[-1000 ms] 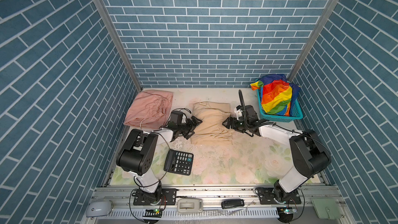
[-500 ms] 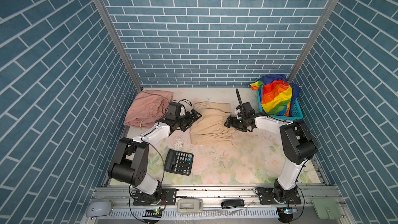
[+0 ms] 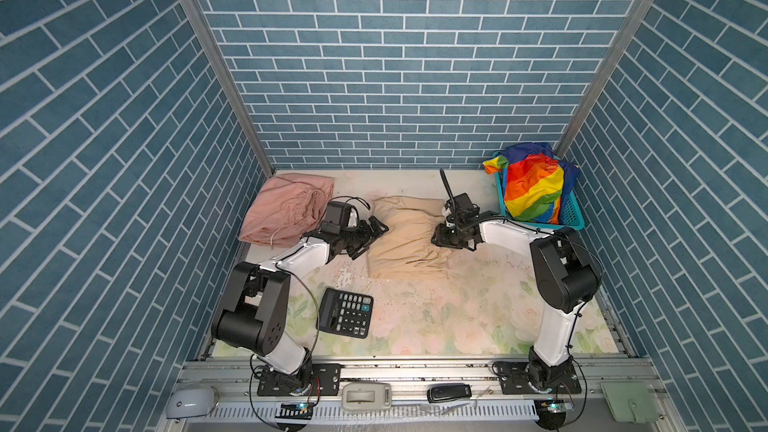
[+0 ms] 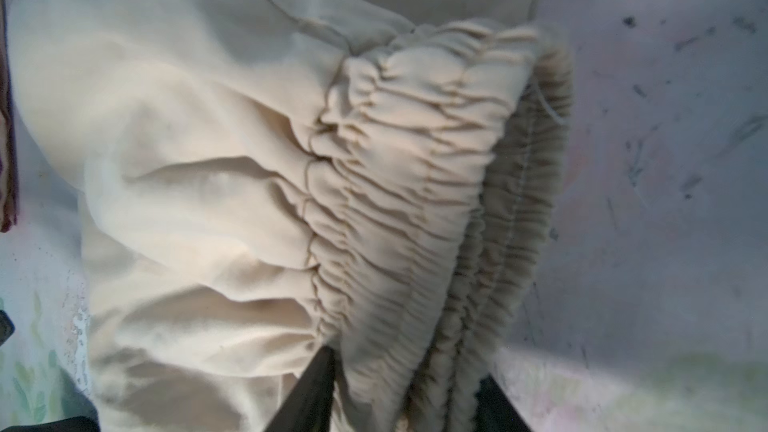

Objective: Fold and stack the shorts

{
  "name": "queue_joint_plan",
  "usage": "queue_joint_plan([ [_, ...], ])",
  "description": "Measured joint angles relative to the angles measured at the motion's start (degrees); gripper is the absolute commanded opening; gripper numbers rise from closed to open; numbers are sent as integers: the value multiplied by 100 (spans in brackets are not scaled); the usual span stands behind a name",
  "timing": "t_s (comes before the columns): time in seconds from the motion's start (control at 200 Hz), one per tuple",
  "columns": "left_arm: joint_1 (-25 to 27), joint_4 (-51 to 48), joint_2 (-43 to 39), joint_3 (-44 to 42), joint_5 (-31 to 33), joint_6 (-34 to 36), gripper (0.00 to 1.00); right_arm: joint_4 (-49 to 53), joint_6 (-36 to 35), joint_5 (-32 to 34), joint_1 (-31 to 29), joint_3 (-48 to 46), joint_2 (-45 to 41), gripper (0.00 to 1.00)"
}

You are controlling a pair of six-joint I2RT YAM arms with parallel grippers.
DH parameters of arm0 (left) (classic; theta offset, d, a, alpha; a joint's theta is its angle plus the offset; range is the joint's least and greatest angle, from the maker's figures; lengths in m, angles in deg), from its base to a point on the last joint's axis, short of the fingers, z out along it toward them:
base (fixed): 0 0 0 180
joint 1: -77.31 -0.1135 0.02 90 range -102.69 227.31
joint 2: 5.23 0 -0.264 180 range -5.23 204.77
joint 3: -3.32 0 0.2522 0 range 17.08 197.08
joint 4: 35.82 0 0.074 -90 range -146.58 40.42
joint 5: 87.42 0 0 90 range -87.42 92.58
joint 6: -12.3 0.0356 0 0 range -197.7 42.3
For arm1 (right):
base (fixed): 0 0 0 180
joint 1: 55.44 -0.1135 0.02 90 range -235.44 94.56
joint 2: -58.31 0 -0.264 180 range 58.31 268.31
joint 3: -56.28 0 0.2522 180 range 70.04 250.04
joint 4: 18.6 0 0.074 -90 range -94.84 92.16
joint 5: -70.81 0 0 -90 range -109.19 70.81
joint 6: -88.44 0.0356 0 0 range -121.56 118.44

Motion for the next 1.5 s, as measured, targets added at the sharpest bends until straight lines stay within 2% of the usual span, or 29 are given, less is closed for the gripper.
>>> queue_joint_plan([
  [0.065,0,13,20,-17,-2,0,100,57,-31,107,-15,0,0,26],
  [0.21,0,57,22,-66,-4,0,100,186,-72,262,-68,92,0,15],
  [0.365,-11,70,22,-118,-20,-2,100,546,-175,540,-271,470,0,8],
  [0.535,-103,96,15,-129,-57,-4,100,883,-254,772,-570,994,0,5],
  [0.78,-417,28,-205,-136,-114,24,100,1456,-304,894,-896,2267,376,9],
  [0.885,-476,9,-343,-168,-120,66,100,1633,-415,1049,-951,2400,446,12],
  [1.025,-490,11,-413,-280,-133,92,100,1749,-492,1252,-909,2118,439,16],
  [1.275,-490,48,-404,-380,-155,68,100,1711,-560,1390,-710,898,199,31],
  [1.45,-490,57,-404,-380,-157,52,100,1622,-555,1368,-640,730,61,32],
  [1.5,-490,57,-404,-382,-160,46,100,1598,-555,1364,-640,739,52,29],
])
